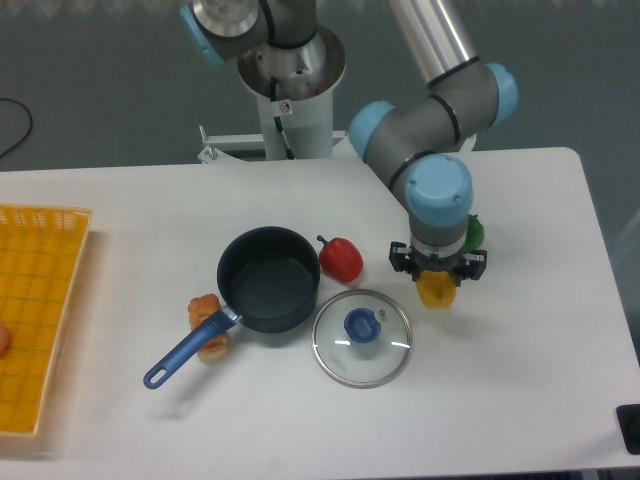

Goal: Pick up the yellow pepper
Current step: 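Carry the yellow pepper toward the glass lid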

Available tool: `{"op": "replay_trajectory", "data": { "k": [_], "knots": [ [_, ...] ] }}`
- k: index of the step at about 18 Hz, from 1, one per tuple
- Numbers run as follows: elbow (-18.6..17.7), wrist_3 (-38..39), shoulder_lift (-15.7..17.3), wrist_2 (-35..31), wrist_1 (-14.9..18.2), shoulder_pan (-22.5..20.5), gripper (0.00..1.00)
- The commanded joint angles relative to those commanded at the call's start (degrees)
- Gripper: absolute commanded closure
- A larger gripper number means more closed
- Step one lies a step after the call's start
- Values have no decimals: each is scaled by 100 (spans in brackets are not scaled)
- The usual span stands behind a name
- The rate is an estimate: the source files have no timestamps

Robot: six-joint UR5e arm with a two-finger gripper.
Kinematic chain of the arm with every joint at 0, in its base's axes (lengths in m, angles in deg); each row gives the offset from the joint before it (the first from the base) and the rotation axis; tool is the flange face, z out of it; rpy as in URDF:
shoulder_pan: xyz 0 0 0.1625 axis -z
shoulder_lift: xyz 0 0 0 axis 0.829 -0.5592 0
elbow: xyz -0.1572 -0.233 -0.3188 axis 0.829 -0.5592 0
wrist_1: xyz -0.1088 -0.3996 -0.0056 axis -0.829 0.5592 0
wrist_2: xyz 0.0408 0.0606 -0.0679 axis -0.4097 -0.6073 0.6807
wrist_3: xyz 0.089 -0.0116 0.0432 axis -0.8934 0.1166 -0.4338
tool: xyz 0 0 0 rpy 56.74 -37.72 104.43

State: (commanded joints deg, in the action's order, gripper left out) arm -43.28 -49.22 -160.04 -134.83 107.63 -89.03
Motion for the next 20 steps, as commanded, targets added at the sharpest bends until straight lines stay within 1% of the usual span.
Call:
{"op": "replay_trajectory", "data": {
  "k": [3, 4, 5, 7, 9, 11, 12, 13, 15, 20],
  "knots": [
    [220, -107, 0, 9, 176, 247, 45],
    [264, -316, 9, 9, 272, 265, 45],
    [274, -692, 17, 26, 317, 291, 45],
    [282, -1413, 52, 105, 317, 300, 45],
    [282, -1854, 123, 175, 326, 326, 45],
    [282, -2049, 149, 333, 326, 353, 45],
    [265, -2154, 184, 378, 378, 353, 45],
    [265, -2251, 219, 378, 501, 361, 45],
    [256, -2435, 220, 343, 633, 370, 45],
    [221, -2594, 220, 343, 643, 414, 45]
  ]
}}
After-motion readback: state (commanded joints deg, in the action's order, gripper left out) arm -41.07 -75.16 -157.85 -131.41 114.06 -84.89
